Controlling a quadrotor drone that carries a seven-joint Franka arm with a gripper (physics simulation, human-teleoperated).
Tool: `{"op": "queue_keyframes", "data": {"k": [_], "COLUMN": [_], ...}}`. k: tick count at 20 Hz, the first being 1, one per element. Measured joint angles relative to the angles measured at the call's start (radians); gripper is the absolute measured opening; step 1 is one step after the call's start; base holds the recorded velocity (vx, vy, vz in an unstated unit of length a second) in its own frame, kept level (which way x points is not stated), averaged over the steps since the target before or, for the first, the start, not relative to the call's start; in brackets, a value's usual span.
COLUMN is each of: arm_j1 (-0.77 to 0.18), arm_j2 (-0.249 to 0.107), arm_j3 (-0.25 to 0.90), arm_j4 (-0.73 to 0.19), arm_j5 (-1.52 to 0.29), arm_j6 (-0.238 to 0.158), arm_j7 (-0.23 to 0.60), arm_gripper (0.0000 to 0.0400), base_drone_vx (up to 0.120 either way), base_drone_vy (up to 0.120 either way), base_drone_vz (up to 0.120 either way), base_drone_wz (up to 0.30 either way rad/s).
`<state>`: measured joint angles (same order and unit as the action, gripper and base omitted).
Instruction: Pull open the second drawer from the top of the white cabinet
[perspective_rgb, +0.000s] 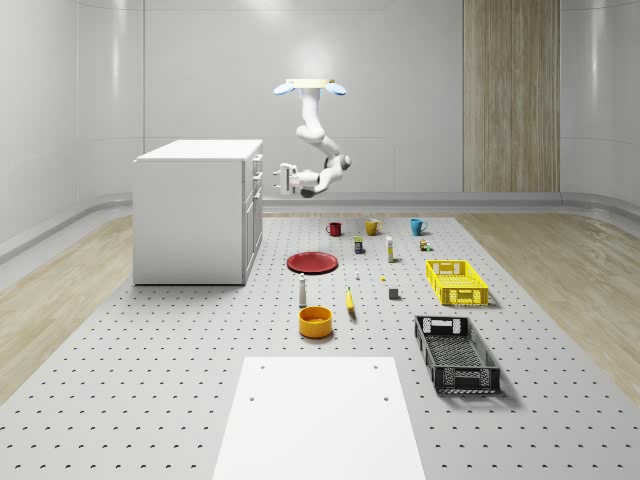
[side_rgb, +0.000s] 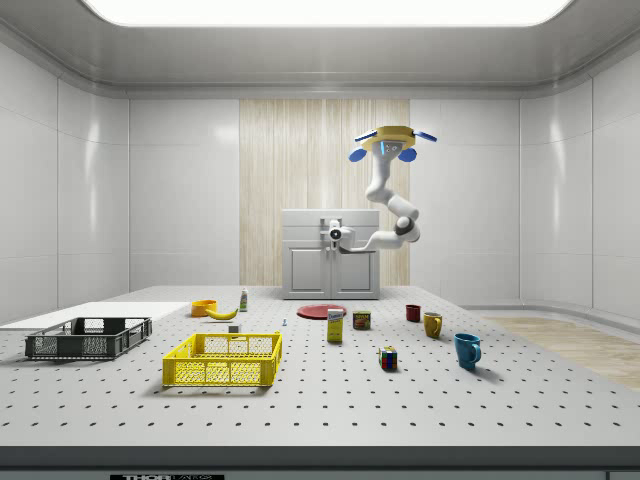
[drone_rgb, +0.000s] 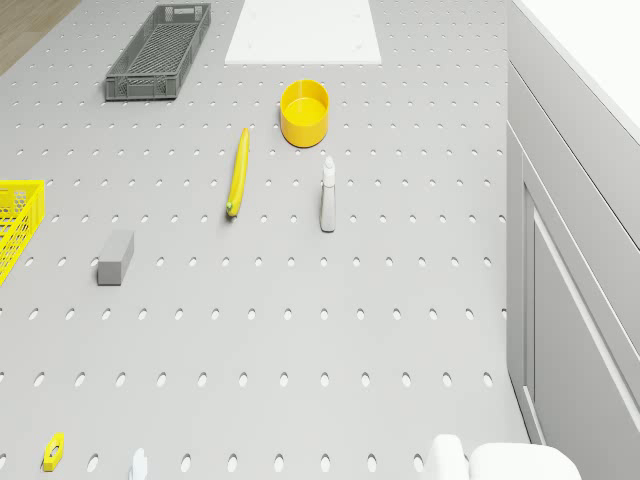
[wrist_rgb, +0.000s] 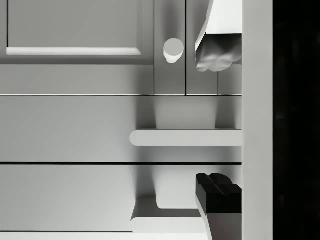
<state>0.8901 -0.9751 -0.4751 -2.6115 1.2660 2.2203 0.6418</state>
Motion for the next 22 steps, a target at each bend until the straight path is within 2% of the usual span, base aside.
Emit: {"op": "queue_keyframes", "data": {"k": [13, 22], "arm_j1": [-0.018, -0.023], "arm_j2": [0.064, 0.134], "arm_j3": [0.054, 0.121], "arm_j4": [-0.003, 0.022], "arm_j5": [0.101, 0.199], "arm_j6": [0.0, 0.013], "arm_j7": [-0.07, -0.117], "arm_gripper": [0.03, 0.03], "base_drone_vx": [0.0, 0.0], "base_drone_vy": [0.0, 0.0], "base_drone_vz": [0.0, 0.0], "base_drone_wz": [0.0, 0.0]}}
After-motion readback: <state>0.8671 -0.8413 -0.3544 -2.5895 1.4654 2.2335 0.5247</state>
